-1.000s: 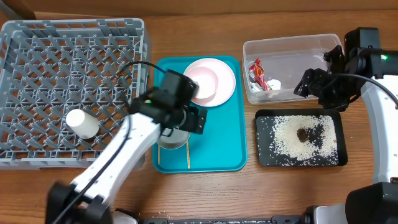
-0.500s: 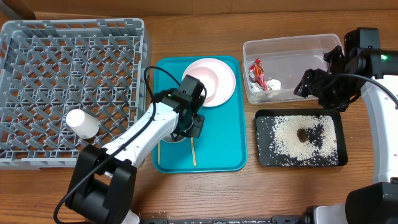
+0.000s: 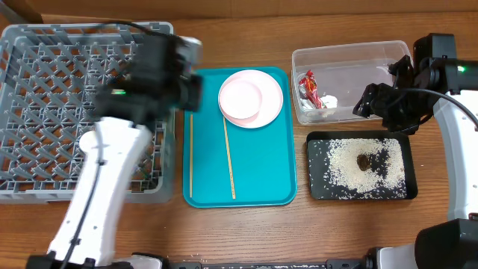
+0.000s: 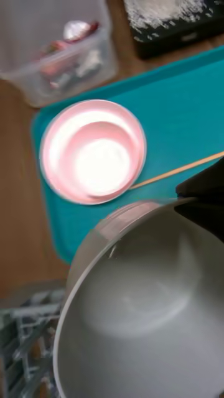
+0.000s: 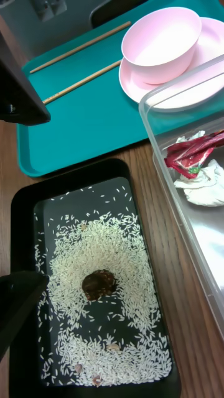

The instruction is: Sort waste into correct bins and load items into the dishwasher

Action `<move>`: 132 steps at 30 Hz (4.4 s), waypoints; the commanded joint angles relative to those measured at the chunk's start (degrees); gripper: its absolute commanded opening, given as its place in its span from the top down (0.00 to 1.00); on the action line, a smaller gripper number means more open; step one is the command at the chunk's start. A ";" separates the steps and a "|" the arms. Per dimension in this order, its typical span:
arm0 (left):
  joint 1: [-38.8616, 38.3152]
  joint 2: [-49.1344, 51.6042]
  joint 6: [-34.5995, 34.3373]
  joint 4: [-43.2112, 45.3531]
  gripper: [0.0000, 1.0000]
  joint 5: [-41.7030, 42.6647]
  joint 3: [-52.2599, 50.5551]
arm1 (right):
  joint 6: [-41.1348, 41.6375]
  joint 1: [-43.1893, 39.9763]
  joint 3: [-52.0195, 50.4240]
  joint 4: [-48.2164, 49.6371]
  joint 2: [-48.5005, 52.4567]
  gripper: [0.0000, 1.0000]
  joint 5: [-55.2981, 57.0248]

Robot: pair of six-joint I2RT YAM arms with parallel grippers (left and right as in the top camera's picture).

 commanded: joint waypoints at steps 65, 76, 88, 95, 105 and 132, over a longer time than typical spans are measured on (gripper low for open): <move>-0.33 8.00 -1.03 10.88 0.00 8.50 1.05 | 3.28 0.11 1.57 -1.73 -1.07 0.19 6.45; -16.11 26.58 3.26 20.26 0.01 -1.75 1.05 | 3.28 0.11 1.57 -1.75 -1.07 0.18 6.43; -16.72 33.75 3.04 18.67 0.79 -1.70 1.11 | 3.28 0.11 1.57 -1.84 -1.07 0.18 6.43; -16.57 31.30 3.02 17.92 0.96 -1.75 2.93 | 3.26 0.11 1.57 -2.38 -1.07 0.18 6.45; -9.66 17.59 0.39 13.51 0.96 0.83 12.04 | 3.23 0.11 1.57 -2.38 -1.07 0.18 6.45; 37.09 35.15 0.02 19.41 0.96 73.37 12.09 | 3.26 0.11 1.57 -2.62 -1.07 0.18 6.43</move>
